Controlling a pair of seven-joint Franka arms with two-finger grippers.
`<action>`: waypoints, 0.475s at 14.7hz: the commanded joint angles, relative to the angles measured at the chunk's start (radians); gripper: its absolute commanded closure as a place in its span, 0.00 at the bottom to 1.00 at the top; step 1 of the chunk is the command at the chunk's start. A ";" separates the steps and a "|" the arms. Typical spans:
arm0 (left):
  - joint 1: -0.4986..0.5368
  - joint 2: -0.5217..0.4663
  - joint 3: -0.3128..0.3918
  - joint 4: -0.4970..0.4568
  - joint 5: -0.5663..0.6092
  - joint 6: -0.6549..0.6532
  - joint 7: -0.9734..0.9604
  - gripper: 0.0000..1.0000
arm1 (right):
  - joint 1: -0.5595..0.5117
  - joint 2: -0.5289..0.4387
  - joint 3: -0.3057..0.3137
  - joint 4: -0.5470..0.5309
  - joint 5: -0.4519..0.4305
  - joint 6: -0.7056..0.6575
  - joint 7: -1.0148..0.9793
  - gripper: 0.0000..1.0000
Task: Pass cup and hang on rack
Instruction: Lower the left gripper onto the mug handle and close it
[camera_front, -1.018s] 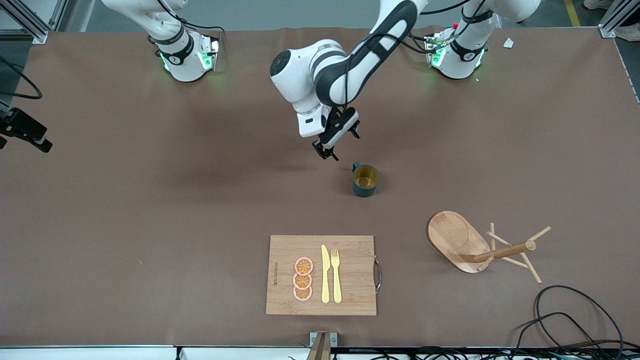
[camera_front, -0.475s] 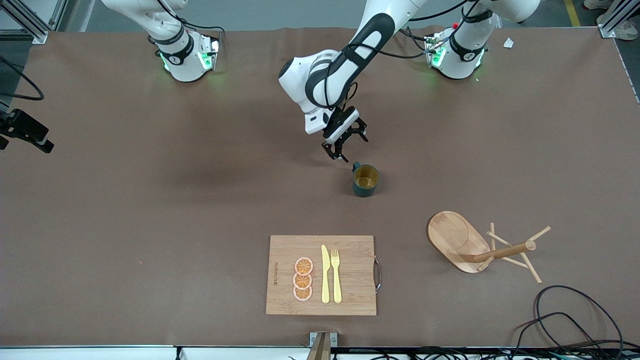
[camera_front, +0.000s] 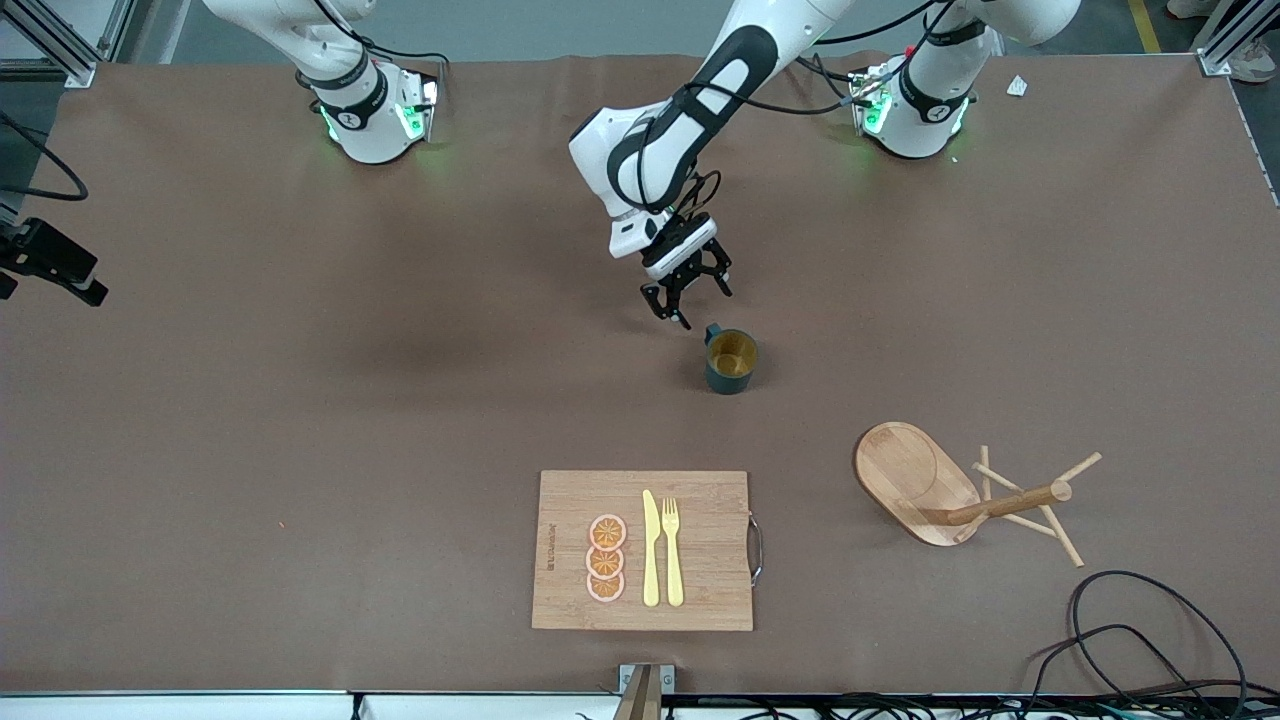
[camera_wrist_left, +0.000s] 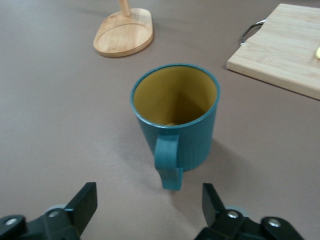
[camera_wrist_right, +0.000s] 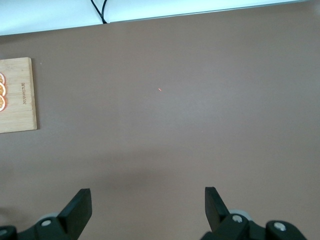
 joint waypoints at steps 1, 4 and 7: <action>0.009 -0.007 0.001 -0.021 0.054 0.030 -0.007 0.14 | -0.019 -0.019 0.013 -0.019 -0.011 -0.007 -0.008 0.00; 0.021 -0.003 0.003 -0.014 0.078 0.045 -0.004 0.19 | -0.019 -0.019 0.013 -0.019 -0.011 -0.012 -0.008 0.00; 0.035 0.010 0.004 0.019 0.083 0.073 0.000 0.27 | -0.019 -0.019 0.013 -0.019 -0.011 -0.010 -0.008 0.00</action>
